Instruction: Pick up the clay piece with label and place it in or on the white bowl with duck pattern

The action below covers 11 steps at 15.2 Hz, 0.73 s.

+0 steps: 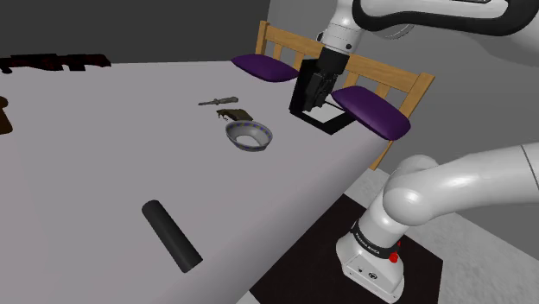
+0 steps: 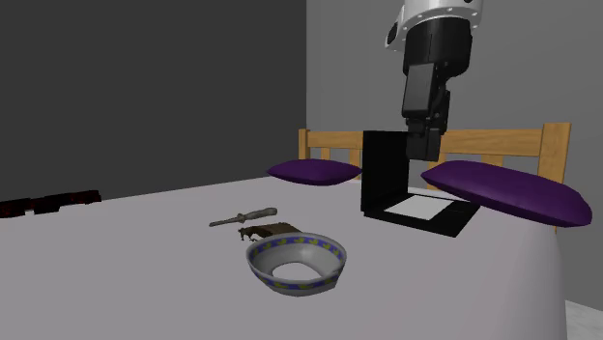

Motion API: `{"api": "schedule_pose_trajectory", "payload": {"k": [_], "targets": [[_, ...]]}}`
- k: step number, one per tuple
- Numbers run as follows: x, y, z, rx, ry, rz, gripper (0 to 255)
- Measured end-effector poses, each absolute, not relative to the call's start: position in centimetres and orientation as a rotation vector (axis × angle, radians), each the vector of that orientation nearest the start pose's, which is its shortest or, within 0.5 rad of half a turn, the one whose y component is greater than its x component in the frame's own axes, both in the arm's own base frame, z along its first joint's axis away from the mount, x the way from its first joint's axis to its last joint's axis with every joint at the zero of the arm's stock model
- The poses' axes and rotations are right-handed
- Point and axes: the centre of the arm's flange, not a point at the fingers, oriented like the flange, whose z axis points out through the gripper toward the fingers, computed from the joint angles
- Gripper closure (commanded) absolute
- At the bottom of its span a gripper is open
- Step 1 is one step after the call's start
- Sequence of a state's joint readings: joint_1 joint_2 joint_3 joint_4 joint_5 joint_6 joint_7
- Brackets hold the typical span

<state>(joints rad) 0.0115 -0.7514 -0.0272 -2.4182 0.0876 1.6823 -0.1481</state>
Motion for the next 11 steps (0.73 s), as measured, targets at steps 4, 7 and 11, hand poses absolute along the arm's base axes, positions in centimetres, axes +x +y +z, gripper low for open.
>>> {"api": "schedule_pose_trajectory", "payload": {"k": [4, 7, 11], "targets": [[35.0, 0.3, 55.0, -3.043, -0.201, -0.024, 0], [39.2, 0.8, 53.8, -3.059, -0.206, -0.008, 0], [44.0, 1.0, 51.8, -3.082, -0.212, 0.015, 0]]}}
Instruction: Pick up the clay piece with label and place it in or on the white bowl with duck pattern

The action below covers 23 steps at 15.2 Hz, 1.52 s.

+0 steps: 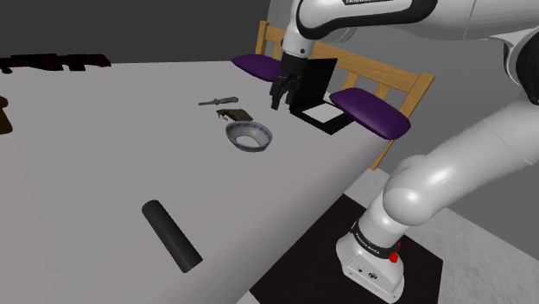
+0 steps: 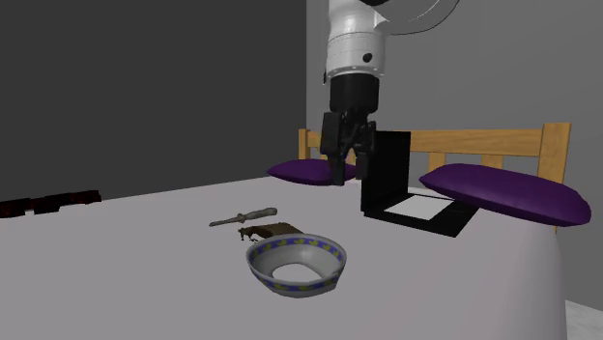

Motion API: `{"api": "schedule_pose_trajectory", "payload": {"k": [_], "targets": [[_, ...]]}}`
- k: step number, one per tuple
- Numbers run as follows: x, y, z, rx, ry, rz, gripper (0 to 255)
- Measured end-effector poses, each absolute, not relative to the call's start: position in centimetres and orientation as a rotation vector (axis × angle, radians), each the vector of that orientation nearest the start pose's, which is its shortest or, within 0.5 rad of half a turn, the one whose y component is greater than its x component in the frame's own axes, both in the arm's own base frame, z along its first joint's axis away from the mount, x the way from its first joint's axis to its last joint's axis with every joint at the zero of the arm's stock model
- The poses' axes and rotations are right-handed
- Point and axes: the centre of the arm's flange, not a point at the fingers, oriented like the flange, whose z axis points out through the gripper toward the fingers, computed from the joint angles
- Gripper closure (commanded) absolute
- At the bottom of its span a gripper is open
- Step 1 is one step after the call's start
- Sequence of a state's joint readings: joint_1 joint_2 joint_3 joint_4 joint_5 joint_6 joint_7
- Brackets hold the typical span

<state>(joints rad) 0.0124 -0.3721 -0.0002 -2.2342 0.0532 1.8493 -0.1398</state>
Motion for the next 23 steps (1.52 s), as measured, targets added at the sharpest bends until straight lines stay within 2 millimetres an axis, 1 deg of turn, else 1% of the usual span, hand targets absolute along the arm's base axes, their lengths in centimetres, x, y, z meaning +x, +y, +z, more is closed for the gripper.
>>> {"api": "schedule_pose_trajectory", "payload": {"k": [4, 9, 11, 13, 14, 17, 19, 21, 23], "targets": [[49.2, 1.6, 50.0, -3.105, -0.218, 0.038, 0], [55.2, 1.8, 47.5, -3.133, -0.226, 0.066, 0], [58.0, 1.8, 46.6, -3.145, -0.229, 0.079, 0], [60.2, 2.2, 45.3, -3.156, -0.232, 0.09, 0], [61.5, 2.0, 44.9, -3.161, -0.234, 0.097, 0], [65.5, 2.5, 43.1, -3.178, -0.239, 0.114, 0], [68.1, 2.3, 42.1, -3.189, -0.242, 0.127, 0], [69.2, 2.5, 41.2, -3.194, -0.244, 0.133, 0], [69.5, 2.4, 40.1, -3.196, -0.244, 0.135, 0]]}}
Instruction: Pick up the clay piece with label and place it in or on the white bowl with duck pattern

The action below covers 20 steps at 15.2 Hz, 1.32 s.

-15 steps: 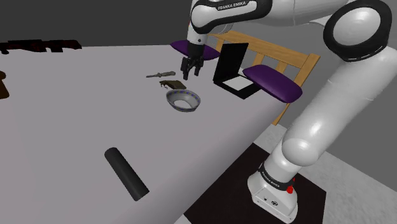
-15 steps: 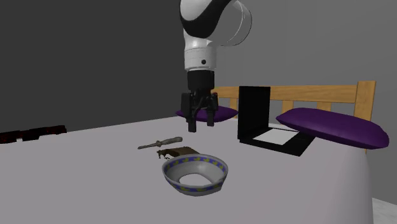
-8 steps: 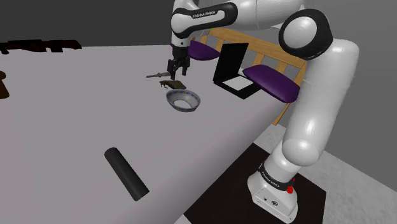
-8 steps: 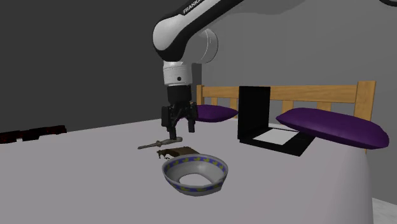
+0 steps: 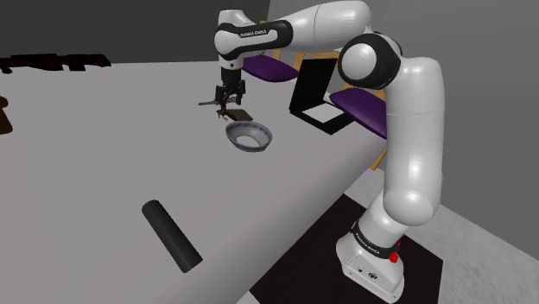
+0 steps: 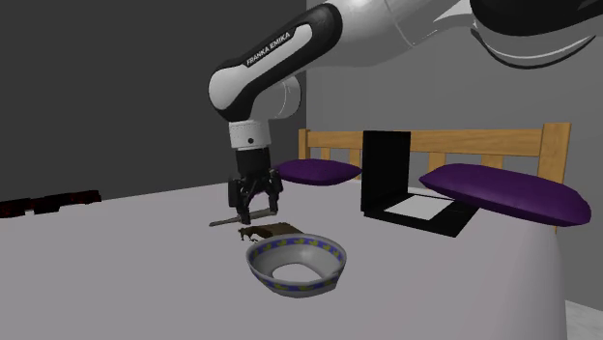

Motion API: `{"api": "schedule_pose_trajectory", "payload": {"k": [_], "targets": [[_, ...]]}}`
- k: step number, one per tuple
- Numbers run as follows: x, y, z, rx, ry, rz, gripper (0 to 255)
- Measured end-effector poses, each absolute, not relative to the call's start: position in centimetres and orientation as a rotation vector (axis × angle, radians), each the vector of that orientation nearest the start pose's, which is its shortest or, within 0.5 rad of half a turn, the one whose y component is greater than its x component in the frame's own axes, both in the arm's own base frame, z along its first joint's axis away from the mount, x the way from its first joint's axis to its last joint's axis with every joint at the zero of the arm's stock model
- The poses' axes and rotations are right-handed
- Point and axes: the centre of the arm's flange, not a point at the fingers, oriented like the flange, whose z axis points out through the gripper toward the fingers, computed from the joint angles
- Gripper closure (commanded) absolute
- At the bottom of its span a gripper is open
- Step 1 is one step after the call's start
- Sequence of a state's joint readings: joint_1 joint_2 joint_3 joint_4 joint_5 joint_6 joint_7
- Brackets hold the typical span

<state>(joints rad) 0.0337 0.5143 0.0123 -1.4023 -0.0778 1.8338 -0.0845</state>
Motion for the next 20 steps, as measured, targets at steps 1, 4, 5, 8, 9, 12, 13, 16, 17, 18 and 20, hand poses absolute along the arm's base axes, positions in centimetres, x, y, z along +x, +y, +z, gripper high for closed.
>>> {"api": "schedule_pose_trajectory", "payload": {"k": [1, 4, 5, 8, 9, 12, 13, 16, 17, 18, 20], "targets": [[69.5, 2.4, 39.7, -3.196, -0.244, 0.135, 0], [69.2, 2.5, 37.9, -3.196, -0.244, 0.136, 0], [69.3, 2.4, 37.5, -3.196, -0.244, 0.136, 0], [69.4, 2.3, 37.2, -3.197, -0.244, 0.135, 0], [69.4, 2.3, 37.2, -3.197, -0.244, 0.135, 0], [69.4, 2.3, 37.2, -3.197, -0.244, 0.135, 255], [69.4, 2.3, 37.2, -3.197, -0.244, 0.135, 255], [69.4, 2.3, 37.2, -3.197, -0.244, 0.134, 255], [69.4, 2.3, 37.2, -3.197, -0.244, 0.134, 255], [69.4, 2.3, 37.2, -3.197, -0.244, 0.134, 255], [69.4, 2.3, 37.2, -3.197, -0.244, 0.133, 255]]}}
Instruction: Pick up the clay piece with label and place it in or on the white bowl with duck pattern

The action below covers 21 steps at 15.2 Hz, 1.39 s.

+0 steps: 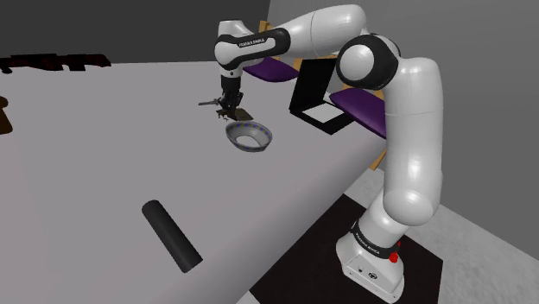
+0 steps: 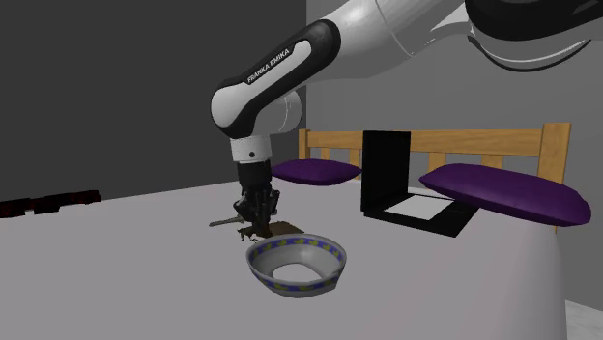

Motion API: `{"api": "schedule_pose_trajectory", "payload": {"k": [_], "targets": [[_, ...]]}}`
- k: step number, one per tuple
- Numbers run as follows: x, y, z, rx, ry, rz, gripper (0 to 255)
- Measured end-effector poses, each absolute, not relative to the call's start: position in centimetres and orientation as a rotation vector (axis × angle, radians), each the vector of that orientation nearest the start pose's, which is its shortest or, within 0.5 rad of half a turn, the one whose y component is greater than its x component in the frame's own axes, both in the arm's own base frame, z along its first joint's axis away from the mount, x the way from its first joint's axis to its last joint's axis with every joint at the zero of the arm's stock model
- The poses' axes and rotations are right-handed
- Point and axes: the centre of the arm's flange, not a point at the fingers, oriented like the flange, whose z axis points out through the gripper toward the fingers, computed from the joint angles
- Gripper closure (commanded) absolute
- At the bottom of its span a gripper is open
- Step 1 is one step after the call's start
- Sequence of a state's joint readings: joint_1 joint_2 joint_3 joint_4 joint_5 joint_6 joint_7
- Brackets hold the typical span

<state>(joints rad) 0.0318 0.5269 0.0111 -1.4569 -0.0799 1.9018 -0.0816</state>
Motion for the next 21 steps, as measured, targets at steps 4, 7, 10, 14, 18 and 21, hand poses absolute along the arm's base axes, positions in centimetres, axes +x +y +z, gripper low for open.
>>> {"api": "schedule_pose_trajectory", "payload": {"k": [4, 7, 10, 14, 18, 21], "targets": [[69.3, 2.3, 37.8, -3.197, -0.244, 0.135, 255], [69.4, 2.2, 39.3, -3.196, -0.244, 0.134, 255], [69.3, 2.2, 40.8, -3.197, -0.244, 0.134, 255], [69.3, 2.4, 42.9, -3.197, -0.244, 0.134, 255], [69.4, 2.3, 45.0, -3.197, -0.244, 0.134, 255], [69.5, 2.3, 46.6, -3.197, -0.244, 0.134, 255]]}}
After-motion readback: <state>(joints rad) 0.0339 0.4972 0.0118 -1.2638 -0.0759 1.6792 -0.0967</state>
